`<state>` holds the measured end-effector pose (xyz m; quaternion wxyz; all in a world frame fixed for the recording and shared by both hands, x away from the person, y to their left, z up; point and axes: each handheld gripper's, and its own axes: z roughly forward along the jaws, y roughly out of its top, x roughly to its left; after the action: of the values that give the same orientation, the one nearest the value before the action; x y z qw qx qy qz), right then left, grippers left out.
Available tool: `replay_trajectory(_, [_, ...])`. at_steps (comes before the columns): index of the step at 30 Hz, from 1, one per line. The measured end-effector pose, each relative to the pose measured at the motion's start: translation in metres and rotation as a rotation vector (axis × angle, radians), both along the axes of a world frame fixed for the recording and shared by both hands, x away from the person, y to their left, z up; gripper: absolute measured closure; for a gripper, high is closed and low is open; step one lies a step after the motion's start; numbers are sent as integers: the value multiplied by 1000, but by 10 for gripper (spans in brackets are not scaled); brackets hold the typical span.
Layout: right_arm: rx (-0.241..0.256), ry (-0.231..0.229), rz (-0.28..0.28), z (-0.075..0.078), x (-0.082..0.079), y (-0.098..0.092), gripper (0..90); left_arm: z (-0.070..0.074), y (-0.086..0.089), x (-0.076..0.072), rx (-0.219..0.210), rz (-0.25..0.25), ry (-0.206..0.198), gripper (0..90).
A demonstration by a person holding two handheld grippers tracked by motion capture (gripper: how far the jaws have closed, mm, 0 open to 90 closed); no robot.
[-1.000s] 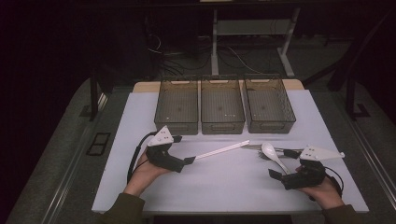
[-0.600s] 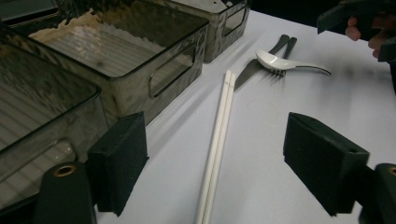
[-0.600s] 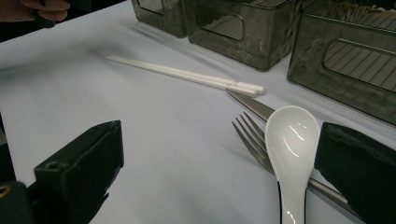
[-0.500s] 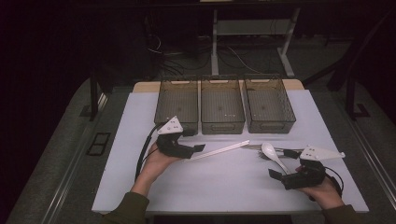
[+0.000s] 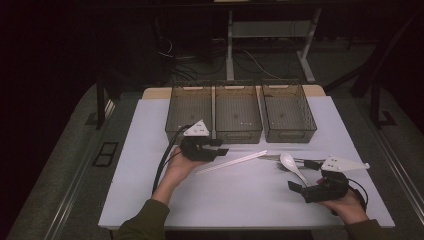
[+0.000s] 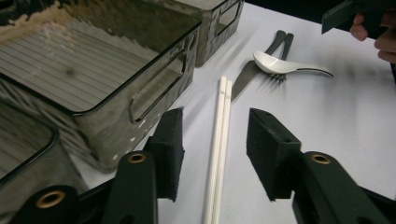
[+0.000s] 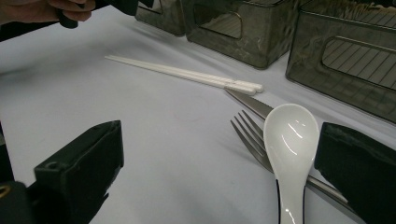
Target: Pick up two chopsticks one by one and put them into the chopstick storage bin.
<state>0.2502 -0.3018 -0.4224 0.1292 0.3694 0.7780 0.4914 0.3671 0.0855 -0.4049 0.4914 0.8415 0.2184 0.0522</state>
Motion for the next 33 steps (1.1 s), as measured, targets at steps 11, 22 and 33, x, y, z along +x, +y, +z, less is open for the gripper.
replay_trajectory(11, [0, 2, 0, -1, 1, -1, 13, -10, -25, 15, 30, -52, 40, 689])
replay_trajectory(22, [1, 3, -3, -1, 1, -3, 13, -21, -41, 20, 102, -75, 80, 760])
replay_trajectory(33, [-3, 5, 0, -1, 0, -2, 13, -32, -53, 19, 192, -104, 73, 776])
